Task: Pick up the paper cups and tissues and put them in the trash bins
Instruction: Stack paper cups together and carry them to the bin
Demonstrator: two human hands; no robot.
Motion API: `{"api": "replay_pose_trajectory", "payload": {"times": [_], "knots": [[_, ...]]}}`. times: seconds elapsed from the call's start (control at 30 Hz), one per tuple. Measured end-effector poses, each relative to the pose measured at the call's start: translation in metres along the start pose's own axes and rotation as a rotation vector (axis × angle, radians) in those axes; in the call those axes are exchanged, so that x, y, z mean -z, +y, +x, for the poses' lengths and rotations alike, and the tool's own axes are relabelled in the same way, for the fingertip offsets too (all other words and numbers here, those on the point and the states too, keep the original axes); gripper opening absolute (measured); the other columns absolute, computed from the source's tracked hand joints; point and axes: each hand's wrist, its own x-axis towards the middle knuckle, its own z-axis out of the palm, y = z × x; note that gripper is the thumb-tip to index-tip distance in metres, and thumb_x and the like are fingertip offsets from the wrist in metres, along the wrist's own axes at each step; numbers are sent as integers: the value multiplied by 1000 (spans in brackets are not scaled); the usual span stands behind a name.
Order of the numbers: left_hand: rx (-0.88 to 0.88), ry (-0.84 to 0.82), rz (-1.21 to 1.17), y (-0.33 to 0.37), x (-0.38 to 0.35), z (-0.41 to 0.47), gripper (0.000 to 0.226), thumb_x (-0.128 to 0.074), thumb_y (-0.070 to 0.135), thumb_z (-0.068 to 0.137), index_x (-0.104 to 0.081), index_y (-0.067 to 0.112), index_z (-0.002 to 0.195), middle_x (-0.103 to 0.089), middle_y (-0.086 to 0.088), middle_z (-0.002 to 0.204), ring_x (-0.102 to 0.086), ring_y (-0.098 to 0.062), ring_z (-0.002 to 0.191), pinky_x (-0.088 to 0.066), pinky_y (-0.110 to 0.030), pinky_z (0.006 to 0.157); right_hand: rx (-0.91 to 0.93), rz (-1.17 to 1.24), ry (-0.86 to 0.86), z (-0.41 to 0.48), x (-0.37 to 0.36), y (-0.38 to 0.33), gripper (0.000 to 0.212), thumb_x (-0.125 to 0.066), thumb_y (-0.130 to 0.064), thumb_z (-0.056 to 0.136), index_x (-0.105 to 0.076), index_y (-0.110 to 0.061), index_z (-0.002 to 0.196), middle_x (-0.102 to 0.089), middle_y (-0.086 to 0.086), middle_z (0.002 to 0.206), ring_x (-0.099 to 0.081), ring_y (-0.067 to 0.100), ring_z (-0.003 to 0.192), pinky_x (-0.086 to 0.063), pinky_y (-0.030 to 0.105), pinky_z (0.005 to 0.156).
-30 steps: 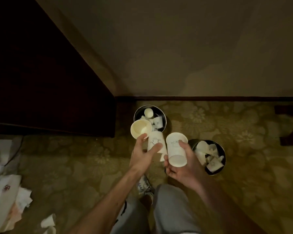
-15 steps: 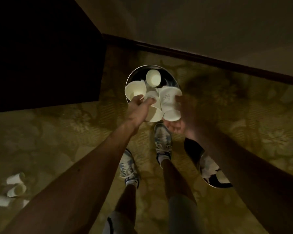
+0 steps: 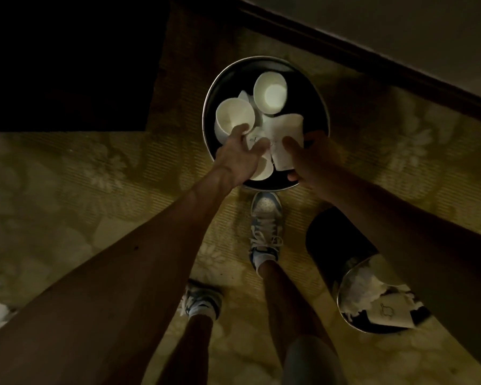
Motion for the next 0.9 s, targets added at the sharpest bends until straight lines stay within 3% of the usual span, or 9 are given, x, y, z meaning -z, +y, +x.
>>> {"api": "replay_pose_trajectory", "payload": {"times": [0.07,0.13,0.27,0.37,0.47,0.53,0.63,0.7,0.9], "knots": [[-36,4,22,1,2,-5,65,-57,49,93,-28,37,149,-48,-8,144,-49,-27,127,-45,-40,103,28,-114,37,0,-4,1,54,-58,-36,95,-44,-4,137,-59,13,123,-68,29,87,-60,32,68],[-117,16,67,3,6,-16,63,-53,45,97,-25,35,151,-49,-8,144,-50,-27,127,-45,-36,101,66,-239,71,-7,-5,4,55,-59,-35,94,-47,-2,136,-57,17,129,-63,33,107,-55,41,86],[-286,114,229,8,29,-55,41,-52,32,99,-43,25,138,-64,-9,124,-63,-23,107,-50,-28,84,165,-348,122,-50,-2,12,44,-60,-30,91,-53,-6,127,-57,14,125,-56,29,111,-41,30,79],[-341,184,290,12,64,-99,13,-55,33,96,-58,20,98,-67,0,90,-64,-14,81,-54,-34,69,284,-304,88,-110,-2,17,11,-63,-28,89,-57,-22,97,-60,-10,90,-61,13,87,-43,26,67],[-451,162,503,19,107,-159,19,-56,34,93,-55,24,77,-61,4,76,-60,-14,73,-44,-30,59,413,-279,14,-182,-9,18,11,-63,-32,90,-53,-30,92,-54,-21,78,-55,-8,71,-37,14,58],[-530,127,683,19,143,-217,18,-55,37,92,-53,27,77,-58,4,77,-56,-17,74,-38,-30,58,500,-240,-31,-241,-19,16,13,-66,-31,88,-54,-34,87,-59,-20,77,-58,-12,74,-42,16,63],[-584,102,922,11,203,-316,18,-52,47,89,-55,30,84,-54,3,80,-51,-21,78,-35,-31,64,598,-250,-134,-331,-44,13,14,-69,-28,87,-56,-32,89,-63,-5,80,-62,7,76,-52,32,69],[-598,82,1038,-6,242,-386,21,-50,51,88,-57,31,89,-49,7,73,-55,-24,77,-33,-31,60,702,-282,-209,-391,-64,12,15,-70,-27,88,-56,-28,93,-59,0,72,-58,10,68,-49,31,64],[-604,209,1312,-134,338,-579,32,-46,53,89,-57,25,101,-59,2,89,-61,-27,77,-24,-26,50,1007,-567,-372,-541,-153,19,24,-66,-36,87,-55,-29,107,-46,-13,83,-48,5,73,-44,27,63]]}}
